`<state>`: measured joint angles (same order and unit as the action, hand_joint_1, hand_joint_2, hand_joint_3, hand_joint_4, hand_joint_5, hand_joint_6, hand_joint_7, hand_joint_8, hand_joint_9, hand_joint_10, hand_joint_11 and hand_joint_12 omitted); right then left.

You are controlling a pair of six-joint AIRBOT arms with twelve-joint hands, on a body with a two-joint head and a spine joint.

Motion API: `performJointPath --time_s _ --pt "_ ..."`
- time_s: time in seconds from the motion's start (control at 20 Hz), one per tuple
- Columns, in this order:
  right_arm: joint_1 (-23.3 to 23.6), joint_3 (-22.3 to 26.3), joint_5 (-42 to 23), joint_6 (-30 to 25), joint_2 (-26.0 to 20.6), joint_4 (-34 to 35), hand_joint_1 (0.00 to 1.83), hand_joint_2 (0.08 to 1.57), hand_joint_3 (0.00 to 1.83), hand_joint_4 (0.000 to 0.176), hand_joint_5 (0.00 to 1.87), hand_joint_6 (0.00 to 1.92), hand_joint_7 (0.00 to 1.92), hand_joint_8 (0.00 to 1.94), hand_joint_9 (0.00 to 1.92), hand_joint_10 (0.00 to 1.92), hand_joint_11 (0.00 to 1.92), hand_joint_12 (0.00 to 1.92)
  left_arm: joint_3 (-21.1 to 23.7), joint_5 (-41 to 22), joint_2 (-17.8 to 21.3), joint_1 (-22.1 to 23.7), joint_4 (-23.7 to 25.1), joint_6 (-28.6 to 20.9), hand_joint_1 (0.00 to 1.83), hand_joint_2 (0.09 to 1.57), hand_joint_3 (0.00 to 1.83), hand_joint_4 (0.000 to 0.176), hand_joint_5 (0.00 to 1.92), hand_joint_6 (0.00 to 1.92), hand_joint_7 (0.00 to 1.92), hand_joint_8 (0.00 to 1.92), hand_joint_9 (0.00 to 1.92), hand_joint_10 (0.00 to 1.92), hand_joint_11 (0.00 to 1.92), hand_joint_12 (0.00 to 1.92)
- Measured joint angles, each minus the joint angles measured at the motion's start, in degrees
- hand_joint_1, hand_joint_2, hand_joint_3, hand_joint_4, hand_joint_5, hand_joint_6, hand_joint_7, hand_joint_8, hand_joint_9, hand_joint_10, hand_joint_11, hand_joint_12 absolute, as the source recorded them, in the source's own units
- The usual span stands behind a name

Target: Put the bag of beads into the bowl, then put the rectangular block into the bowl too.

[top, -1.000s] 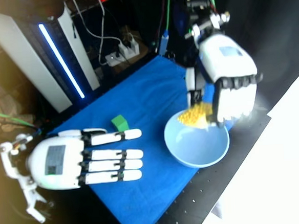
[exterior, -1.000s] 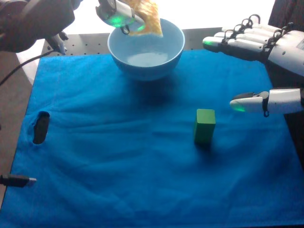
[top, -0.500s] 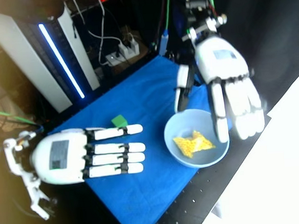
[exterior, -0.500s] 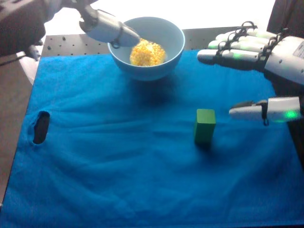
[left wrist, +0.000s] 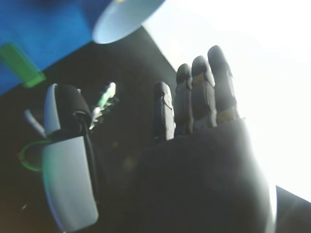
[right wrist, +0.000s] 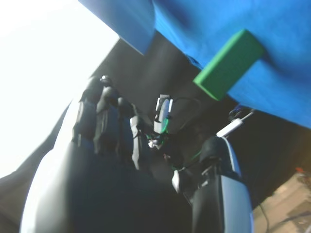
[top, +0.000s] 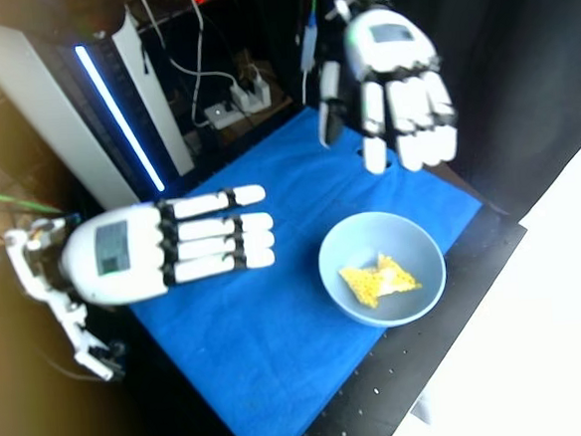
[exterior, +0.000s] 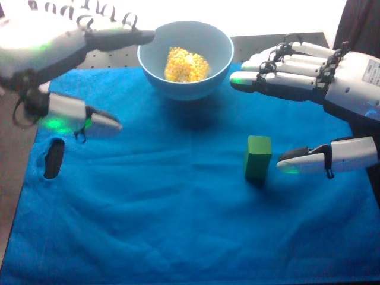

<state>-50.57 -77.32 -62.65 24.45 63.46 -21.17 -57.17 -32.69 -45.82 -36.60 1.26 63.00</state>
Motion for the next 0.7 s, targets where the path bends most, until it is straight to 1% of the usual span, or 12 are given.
performJointPath --time_s 0.05,0.1,0.15,0.2,0.25,0.3,0.35,0.45,0.5,0.55,0.65,0.7 --pt "0.00 -0.37 0.00 0.02 0.59 0.39 0.48 0.99 0.00 0.176 0.22 0.00 0.23 0.00 0.21 0.00 0.03 0.48 0.61 -3.02 0.46 -2.47 -1.44 -1.22 0.82 0.94 0.00 0.168 0.17 0.00 0.17 0.00 0.16 0.00 0.00 0.51" --pt "0.00 -0.87 0.46 0.00 1.36 0.42 0.45 0.98 0.00 0.176 0.22 0.00 0.22 0.00 0.20 0.00 0.02 0.48 1.36 -5.97 0.90 -5.01 -3.34 -1.55 0.81 0.93 0.00 0.174 0.16 0.00 0.16 0.00 0.16 0.00 0.00 0.49" --pt "0.00 -1.33 1.31 0.02 1.97 0.09 0.40 0.98 0.00 0.157 0.22 0.00 0.21 0.00 0.19 0.00 0.02 0.48 1.60 -8.52 1.01 -7.28 -4.42 -2.97 0.92 0.95 0.00 0.161 0.14 0.00 0.14 0.00 0.10 0.00 0.00 0.30" --pt "0.00 -1.60 2.56 0.07 2.56 -0.42 0.37 0.98 0.00 0.141 0.23 0.00 0.22 0.00 0.22 0.01 0.08 0.50 1.60 -11.30 1.01 -9.70 -5.27 -5.88 0.94 0.97 0.00 0.129 0.12 0.00 0.13 0.00 0.10 0.00 0.00 0.32" --pt "0.00 -1.86 3.08 0.02 3.08 -0.98 0.37 0.97 0.00 0.133 0.23 0.00 0.22 0.00 0.23 0.00 0.10 0.45 1.60 -13.33 1.01 -11.15 -6.25 -7.30 0.93 0.99 0.00 0.112 0.11 0.00 0.13 0.00 0.10 0.00 0.00 0.39" --pt "0.00 -2.10 3.76 0.02 3.74 -1.18 0.43 0.97 0.00 0.103 0.26 0.01 0.24 0.01 0.23 0.00 0.11 0.44 1.57 -15.58 1.01 -12.39 -7.82 -8.39 0.92 1.02 0.01 0.083 0.09 0.00 0.12 0.00 0.11 0.00 0.00 0.43" --pt "0.00 -2.29 4.02 0.02 4.15 -1.44 0.47 0.98 0.01 0.080 0.27 0.01 0.25 0.01 0.22 0.00 0.12 0.44 1.57 -16.85 1.01 -12.63 -8.48 -8.50 0.93 1.03 0.01 0.091 0.08 0.00 0.11 0.00 0.11 0.00 0.00 0.44" --pt "0.00 -2.86 4.74 -0.02 4.76 -2.56 0.53 1.01 0.02 0.101 0.26 0.01 0.22 0.00 0.19 0.00 0.05 0.41 1.57 -18.51 1.01 -12.81 -8.66 -8.61 0.96 1.03 0.00 0.109 0.09 0.00 0.15 0.01 0.13 0.01 0.00 0.51" --pt "0.00 -3.15 5.40 -0.02 4.98 -2.67 0.55 1.03 0.00 0.091 0.28 0.00 0.24 0.00 0.20 0.00 0.01 0.42 1.60 -18.58 1.01 -13.07 -8.39 -8.61 0.97 1.03 0.00 0.111 0.09 0.00 0.16 0.00 0.14 0.01 0.00 0.57" --pt "0.00 -3.69 5.84 0.00 5.18 -2.69 0.55 1.05 0.01 0.097 0.28 0.00 0.25 0.00 0.21 0.00 0.00 0.42 1.60 -18.60 0.98 -13.57 -8.37 -8.68 0.97 1.03 0.00 0.111 0.09 0.00 0.15 0.00 0.14 0.00 0.00 0.56" --pt "0.00 -4.94 6.49 0.00 5.86 -2.05 0.54 1.05 0.00 0.113 0.26 0.00 0.24 0.00 0.18 0.00 0.00 0.31 1.60 -18.38 0.79 -13.99 -8.87 -8.83 0.99 1.02 0.00 0.096 0.10 0.00 0.17 0.00 0.15 0.00 0.00 0.54" --pt "0.31 -5.46 7.04 0.00 6.36 -1.92 0.55 1.05 0.00 0.103 0.27 0.00 0.26 0.01 0.21 0.01 0.00 0.31 1.57 -18.58 0.70 -14.32 -9.11 -8.85 0.99 1.03 0.00 0.093 0.09 0.00 0.17 0.00 0.15 0.00 0.00 0.56"
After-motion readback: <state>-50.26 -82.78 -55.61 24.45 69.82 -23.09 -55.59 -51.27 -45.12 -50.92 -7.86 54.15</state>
